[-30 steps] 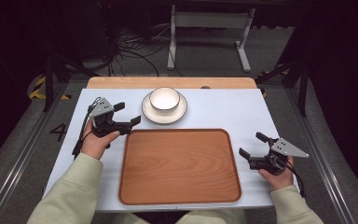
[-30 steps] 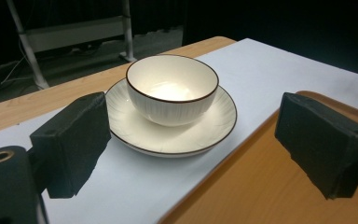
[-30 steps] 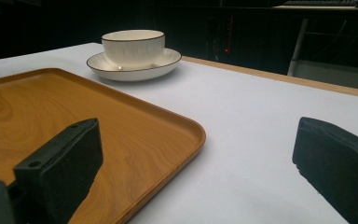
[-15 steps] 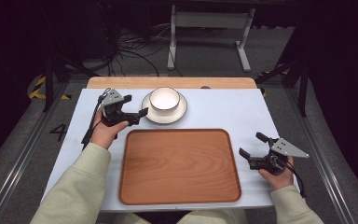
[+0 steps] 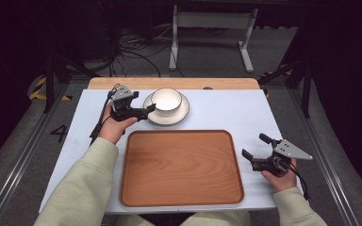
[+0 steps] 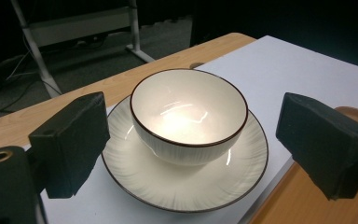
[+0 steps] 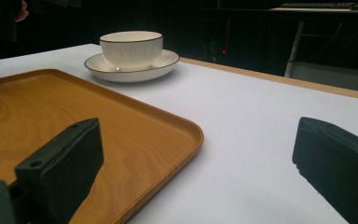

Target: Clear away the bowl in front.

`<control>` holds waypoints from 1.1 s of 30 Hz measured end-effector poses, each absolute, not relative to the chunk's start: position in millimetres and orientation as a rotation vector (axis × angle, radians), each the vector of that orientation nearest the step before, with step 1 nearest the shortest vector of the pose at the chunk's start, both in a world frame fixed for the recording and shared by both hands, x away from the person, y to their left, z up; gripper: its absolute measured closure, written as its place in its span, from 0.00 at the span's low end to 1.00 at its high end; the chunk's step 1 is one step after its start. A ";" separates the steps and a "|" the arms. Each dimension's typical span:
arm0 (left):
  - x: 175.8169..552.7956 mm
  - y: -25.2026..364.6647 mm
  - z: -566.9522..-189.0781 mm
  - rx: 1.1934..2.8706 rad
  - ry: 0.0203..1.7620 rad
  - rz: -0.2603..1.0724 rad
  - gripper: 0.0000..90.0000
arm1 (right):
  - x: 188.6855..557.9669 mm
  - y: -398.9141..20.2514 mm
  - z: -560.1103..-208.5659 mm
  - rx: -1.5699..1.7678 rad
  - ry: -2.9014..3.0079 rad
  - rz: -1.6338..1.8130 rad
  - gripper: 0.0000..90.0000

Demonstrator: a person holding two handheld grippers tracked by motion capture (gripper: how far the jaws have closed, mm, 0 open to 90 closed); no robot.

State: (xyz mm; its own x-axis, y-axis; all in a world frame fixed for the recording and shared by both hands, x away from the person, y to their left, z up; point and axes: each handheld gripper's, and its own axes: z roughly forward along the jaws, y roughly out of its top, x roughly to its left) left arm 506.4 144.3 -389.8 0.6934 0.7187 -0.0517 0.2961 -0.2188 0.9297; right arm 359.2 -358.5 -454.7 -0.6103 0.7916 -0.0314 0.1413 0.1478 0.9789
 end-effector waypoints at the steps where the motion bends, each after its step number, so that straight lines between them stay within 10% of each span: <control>1: 508.5 143.2 -389.6 1.794 0.805 0.480 0.12 | 359.1 -358.5 -454.7 0.891 1.867 1.497 0.03; 33: 567.0 124.1 -393.3 1.867 1.044 0.396 0.30 | 358.5 -357.7 -454.7 0.887 1.864 1.488 0.05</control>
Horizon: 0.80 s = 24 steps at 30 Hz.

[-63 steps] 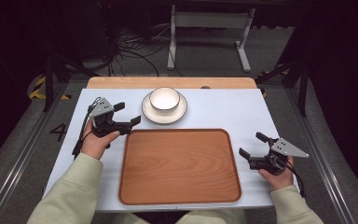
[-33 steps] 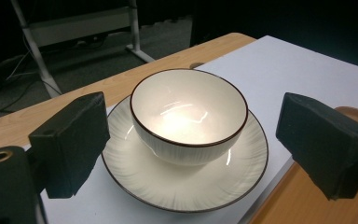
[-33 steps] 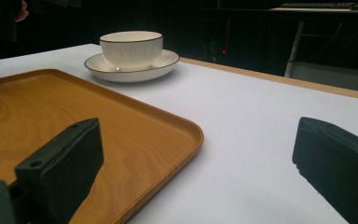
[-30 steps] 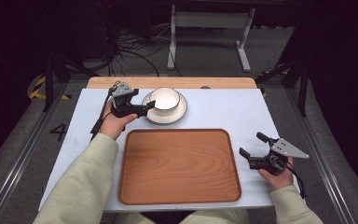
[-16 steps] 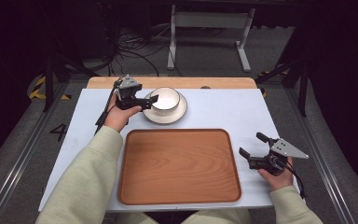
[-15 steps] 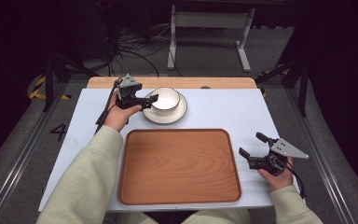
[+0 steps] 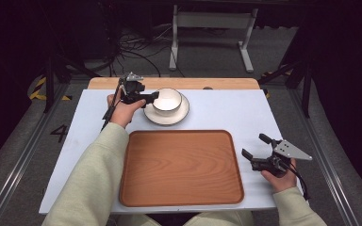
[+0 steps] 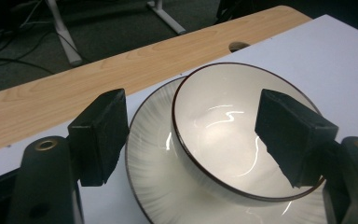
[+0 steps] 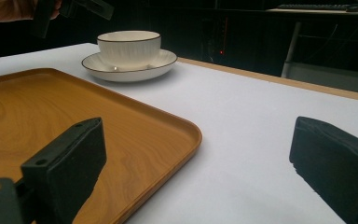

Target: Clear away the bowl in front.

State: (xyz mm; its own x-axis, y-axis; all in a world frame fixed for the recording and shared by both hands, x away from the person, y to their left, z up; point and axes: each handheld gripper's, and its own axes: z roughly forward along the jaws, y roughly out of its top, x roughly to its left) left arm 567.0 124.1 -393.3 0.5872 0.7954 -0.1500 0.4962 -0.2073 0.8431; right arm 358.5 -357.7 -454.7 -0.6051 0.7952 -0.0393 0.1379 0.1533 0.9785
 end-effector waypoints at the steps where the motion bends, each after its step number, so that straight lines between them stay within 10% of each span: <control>1: 568.8 123.2 -397.1 1.867 1.085 0.366 0.30 | 358.4 -357.7 -454.7 0.887 1.864 1.488 0.05; 24: 583.7 109.3 -428.8 1.873 1.255 0.242 0.44 | 358.3 -357.3 -454.6 0.887 1.866 1.481 0.05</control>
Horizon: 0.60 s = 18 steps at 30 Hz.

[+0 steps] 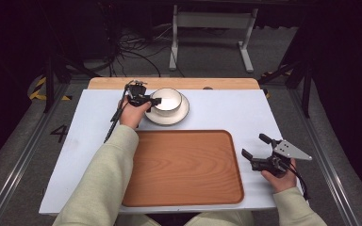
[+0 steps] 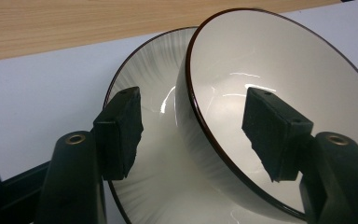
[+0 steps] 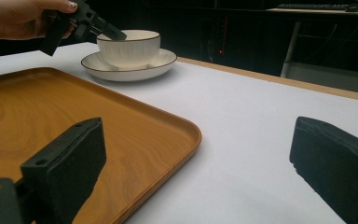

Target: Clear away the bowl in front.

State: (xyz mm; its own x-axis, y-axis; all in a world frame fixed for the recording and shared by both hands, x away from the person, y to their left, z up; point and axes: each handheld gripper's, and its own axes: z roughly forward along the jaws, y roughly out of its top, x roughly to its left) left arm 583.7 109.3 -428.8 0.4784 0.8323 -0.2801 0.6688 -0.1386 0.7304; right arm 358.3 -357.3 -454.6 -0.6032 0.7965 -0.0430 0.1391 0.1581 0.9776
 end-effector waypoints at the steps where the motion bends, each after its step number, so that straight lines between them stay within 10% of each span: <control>1: 583.7 109.3 -428.8 1.873 1.255 0.242 0.47 | 358.3 -357.3 -454.6 0.887 1.866 1.481 0.05; 18: 584.6 96.1 -434.0 1.851 1.349 0.245 0.76 | 358.3 -357.1 -454.6 0.892 1.862 1.474 0.04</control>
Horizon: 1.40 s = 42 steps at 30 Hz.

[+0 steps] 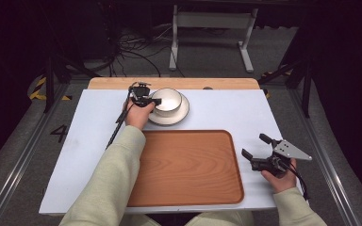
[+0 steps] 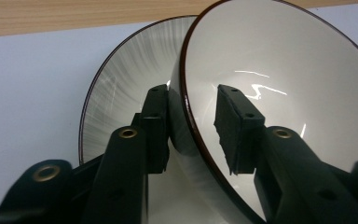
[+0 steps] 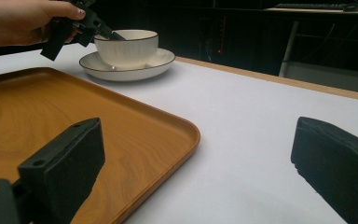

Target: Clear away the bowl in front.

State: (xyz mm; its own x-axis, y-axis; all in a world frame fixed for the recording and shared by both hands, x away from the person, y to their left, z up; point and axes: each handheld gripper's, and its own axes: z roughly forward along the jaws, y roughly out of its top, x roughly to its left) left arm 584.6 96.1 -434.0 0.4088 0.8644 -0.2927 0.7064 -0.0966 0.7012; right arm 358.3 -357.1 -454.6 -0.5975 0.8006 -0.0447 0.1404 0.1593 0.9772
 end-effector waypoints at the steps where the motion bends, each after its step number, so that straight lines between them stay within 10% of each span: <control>1: 584.8 96.1 -433.8 1.853 1.354 0.245 0.78 | 358.3 -357.0 -454.6 0.892 1.862 1.475 0.04; 42: 566.1 97.5 -385.7 1.980 1.267 0.304 0.91 | 358.0 -358.6 -454.5 0.916 1.841 1.484 0.04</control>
State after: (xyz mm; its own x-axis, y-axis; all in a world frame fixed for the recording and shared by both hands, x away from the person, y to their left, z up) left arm 566.1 97.5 -385.7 0.4813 0.8561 -0.1884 0.6773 -0.2267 0.6999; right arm 358.0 -358.6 -454.5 -0.5841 0.8112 -0.0282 0.1448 0.1383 0.9797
